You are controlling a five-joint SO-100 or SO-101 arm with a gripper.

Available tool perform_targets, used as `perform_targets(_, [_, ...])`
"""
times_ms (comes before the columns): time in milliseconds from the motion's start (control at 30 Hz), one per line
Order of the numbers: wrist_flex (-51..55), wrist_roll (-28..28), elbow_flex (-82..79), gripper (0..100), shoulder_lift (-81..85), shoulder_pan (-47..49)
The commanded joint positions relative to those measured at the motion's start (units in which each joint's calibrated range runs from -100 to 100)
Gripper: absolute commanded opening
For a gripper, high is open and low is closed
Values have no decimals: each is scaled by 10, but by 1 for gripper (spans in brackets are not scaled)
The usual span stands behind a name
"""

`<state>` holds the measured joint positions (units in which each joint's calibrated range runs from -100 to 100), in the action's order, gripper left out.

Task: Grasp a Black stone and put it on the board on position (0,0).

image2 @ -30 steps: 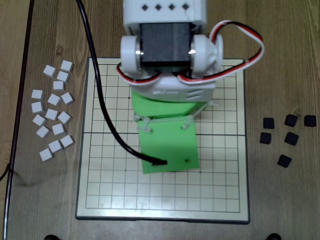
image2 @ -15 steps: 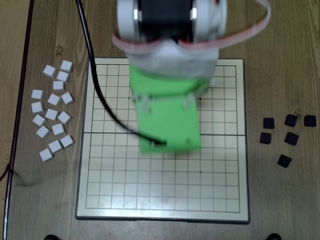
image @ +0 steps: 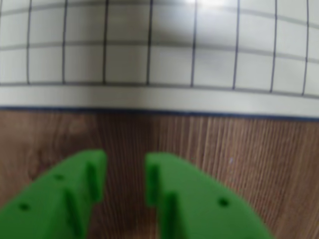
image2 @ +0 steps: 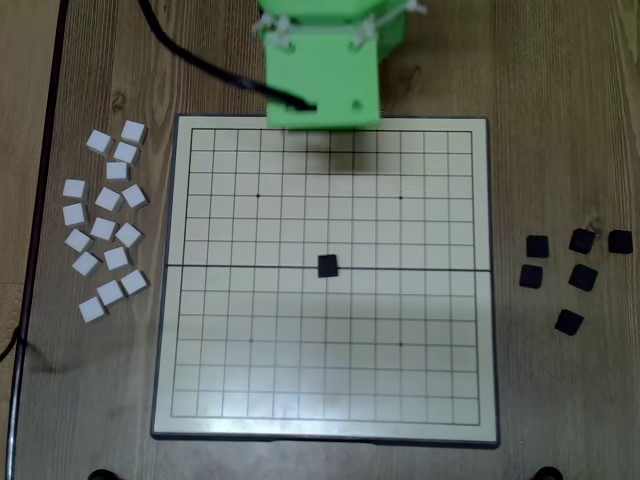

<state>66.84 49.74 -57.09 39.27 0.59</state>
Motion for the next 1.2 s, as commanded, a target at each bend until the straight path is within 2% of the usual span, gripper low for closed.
perform_targets(0, [-19, 2, -83, 6, 122, 7])
perform_targets(633, [-40, -7, -363, 6, 369, 3])
perform_targets(900, [40, -40, -428, 6, 495, -28])
perform_targets(1167, [86, -71, -428, 6, 499, -41])
